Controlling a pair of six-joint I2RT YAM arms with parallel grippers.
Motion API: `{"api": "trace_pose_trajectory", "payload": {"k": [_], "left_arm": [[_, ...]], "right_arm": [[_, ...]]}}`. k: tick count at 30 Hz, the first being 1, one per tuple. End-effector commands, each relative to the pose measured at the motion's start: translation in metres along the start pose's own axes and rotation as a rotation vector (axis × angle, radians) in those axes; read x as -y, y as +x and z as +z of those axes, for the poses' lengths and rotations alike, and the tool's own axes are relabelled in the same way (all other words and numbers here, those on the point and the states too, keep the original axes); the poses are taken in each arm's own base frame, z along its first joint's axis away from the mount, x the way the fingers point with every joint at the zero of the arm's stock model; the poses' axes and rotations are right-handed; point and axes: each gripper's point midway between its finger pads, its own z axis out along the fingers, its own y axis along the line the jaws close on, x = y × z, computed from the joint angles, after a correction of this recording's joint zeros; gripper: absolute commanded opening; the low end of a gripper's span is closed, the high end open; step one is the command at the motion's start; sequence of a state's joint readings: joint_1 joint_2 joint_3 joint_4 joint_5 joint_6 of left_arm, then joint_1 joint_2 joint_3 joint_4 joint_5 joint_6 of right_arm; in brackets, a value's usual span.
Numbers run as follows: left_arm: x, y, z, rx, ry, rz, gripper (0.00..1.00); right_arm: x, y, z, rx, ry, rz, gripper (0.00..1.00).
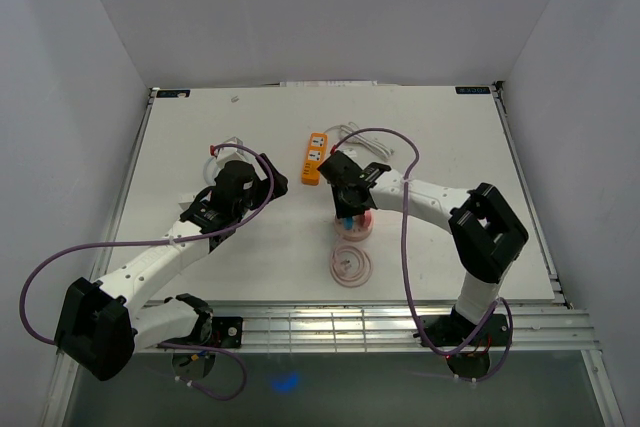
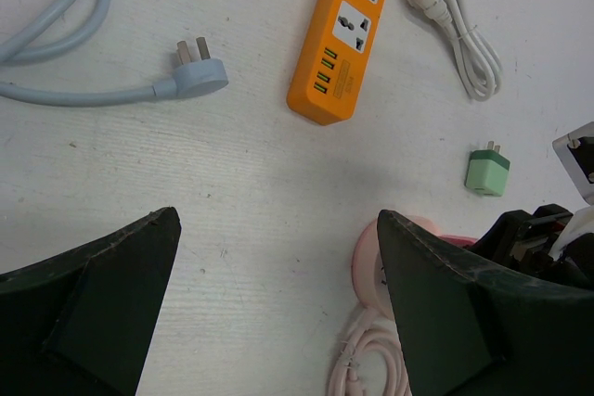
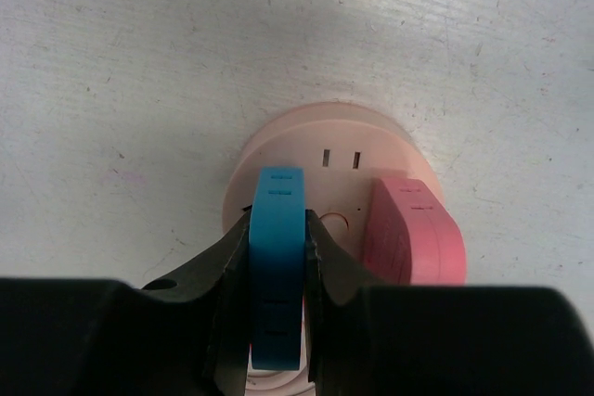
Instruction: Insert the plug
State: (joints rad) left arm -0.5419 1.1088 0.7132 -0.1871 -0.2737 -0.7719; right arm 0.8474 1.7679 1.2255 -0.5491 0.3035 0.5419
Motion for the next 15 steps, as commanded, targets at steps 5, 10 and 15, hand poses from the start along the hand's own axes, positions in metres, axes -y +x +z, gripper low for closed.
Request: {"api": "trace_pose_trajectory", "payload": {"k": [5,10,15], "left_arm": [[0.002,-0.008,-0.001,0.023,0.001,0.007,0.98],[0.002,-0.007,-0.001,0.022,0.002,0.010,0.98],[0.003,-0.009,-0.002,0.026,0.006,0.011,0.98]], "right_arm": [[0.075,0.087,0.017,-0.317,0.327,-0.185,0.08],[0.068,0.087,0.020,-0.321,0.291,-0.180,0.08],[0.054,0.068,0.013,-0.281,0.203,-0.160,0.09]]}}
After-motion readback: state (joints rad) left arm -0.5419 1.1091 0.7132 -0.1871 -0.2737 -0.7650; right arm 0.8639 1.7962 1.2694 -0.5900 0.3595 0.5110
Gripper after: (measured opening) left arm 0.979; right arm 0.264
